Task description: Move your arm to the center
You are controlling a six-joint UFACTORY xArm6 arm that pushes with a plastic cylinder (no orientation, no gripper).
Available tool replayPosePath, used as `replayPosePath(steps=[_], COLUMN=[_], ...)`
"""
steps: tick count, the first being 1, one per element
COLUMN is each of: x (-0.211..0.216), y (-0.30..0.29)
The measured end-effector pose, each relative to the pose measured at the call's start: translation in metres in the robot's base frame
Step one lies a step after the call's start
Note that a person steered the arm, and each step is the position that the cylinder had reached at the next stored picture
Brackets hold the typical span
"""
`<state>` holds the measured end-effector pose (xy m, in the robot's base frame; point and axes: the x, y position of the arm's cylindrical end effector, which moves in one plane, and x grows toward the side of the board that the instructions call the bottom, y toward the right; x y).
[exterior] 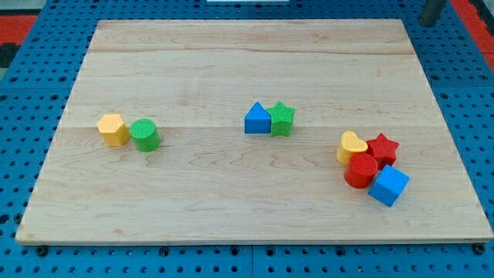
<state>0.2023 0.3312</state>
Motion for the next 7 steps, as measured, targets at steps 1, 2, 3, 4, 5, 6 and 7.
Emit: replayPosePath(steps=[1,2,3,4,5,6,7], x=[0.000,0.000,-0.001,0.002,0.002,0.003,0.057], y=[-0.005,-0.005,-0.013,-0.030,-0.031,-0.030,-0.005])
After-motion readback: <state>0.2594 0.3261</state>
